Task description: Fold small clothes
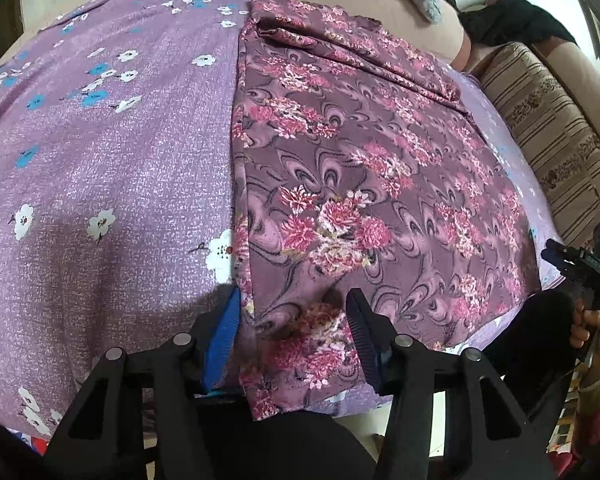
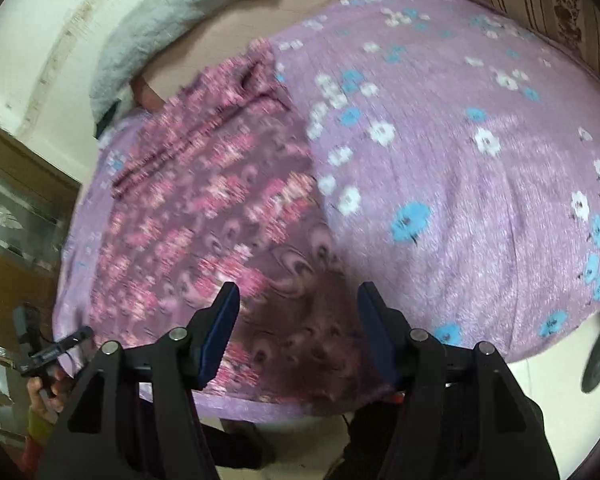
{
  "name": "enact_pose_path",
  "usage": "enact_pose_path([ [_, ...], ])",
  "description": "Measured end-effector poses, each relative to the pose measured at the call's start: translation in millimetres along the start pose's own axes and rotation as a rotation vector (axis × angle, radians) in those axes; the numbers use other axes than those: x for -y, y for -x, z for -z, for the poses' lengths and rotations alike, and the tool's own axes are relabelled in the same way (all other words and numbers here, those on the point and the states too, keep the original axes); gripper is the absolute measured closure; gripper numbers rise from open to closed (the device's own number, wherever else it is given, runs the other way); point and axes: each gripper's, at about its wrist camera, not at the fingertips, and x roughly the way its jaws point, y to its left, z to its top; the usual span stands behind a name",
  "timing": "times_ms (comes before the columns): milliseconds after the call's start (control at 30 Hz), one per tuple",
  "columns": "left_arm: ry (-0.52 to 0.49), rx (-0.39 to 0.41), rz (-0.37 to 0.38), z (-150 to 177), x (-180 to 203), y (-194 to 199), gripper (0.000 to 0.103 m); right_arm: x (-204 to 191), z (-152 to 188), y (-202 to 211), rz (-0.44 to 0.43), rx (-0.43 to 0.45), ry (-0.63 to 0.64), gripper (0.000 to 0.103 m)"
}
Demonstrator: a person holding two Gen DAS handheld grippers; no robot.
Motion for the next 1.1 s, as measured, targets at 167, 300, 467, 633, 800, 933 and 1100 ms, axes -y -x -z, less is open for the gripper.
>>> enact_pose_path([
  [167,-0.033,-0.016,-0.008,5,5,-2,0.054,9,6,-29,0.006,-0.149,-0.039,0.040],
  [300,-0.039,-0.022,-0.007,8,3,-2,0.066,4,11,-30,0.032,-0.157,-0.017,0.040],
  [467,-0.059,-0.033,-0.005,14,0,-2,0.094,-4,13,-30,0.074,-0.161,0.028,0.079],
  [633,-0.045,-0.016,0.012,17,-3,3,0.099,-13,16,-19,-0.020,-0.130,0.041,0.098],
  [800,0.011,0.052,0.040,19,-2,23,0.100,-20,13,7,-0.124,-0.051,0.053,0.098],
  [933,0.037,0.156,0.098,13,5,60,0.100,-28,10,28,-0.203,0.014,0.069,0.098],
  [1100,0.052,0.223,0.112,-2,10,81,0.101,-35,-4,51,-0.276,0.096,0.070,0.098],
])
